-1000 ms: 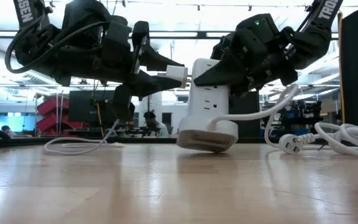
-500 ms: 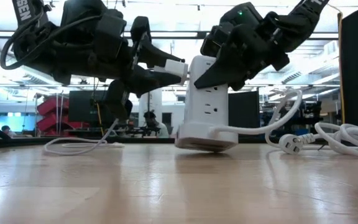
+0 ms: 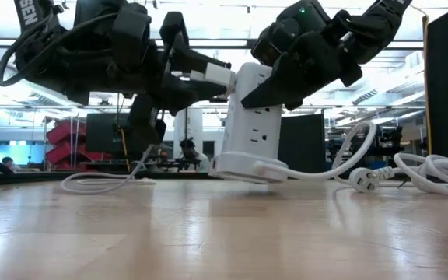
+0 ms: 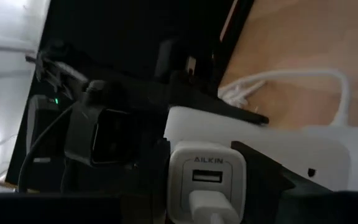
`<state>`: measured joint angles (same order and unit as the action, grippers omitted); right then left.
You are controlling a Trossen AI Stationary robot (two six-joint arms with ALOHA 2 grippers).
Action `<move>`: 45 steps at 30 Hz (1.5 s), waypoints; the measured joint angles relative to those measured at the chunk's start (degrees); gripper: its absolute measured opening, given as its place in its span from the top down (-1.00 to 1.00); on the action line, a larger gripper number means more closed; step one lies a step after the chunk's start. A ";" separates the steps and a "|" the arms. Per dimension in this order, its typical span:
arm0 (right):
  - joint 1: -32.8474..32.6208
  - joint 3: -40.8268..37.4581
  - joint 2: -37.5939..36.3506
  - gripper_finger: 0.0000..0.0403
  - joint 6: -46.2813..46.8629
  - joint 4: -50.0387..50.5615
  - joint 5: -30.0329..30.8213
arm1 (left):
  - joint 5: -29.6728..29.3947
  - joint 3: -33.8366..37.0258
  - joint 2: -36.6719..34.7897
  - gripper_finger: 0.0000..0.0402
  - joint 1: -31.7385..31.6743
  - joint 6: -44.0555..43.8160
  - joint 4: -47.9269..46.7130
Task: Plug in charger
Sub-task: Insert the white charger adapter into the white outlet extension
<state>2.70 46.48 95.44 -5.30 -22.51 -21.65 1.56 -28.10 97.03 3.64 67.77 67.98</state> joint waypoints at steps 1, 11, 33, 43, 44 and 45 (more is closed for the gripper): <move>0.03 0.00 0.00 -0.30 -0.17 -0.25 -0.31 | 0.60 0.00 0.00 0.38 -0.03 -0.38 0.28; 0.11 0.00 0.02 -0.30 -1.51 -1.96 -2.27 | 2.00 -0.02 0.00 0.38 -0.07 -2.01 1.49; 1.88 0.44 -0.15 -0.30 -2.61 2.38 14.26 | -9.80 0.13 0.17 -0.13 0.17 -9.72 1.57; 2.19 0.52 -0.24 -0.30 -2.73 6.50 18.26 | -14.78 0.28 -0.46 -0.14 0.26 -9.77 2.89; 2.19 0.52 -0.24 -0.30 -2.73 6.58 18.25 | -16.15 0.48 -0.96 -0.14 0.26 -10.62 2.89; 2.19 0.52 -0.24 -0.30 -2.73 6.71 18.25 | -17.79 0.84 -2.00 -0.14 0.26 -12.36 3.02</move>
<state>4.89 47.00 95.20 -8.03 -15.80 -3.40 -16.22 -27.26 95.03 3.90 55.40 71.00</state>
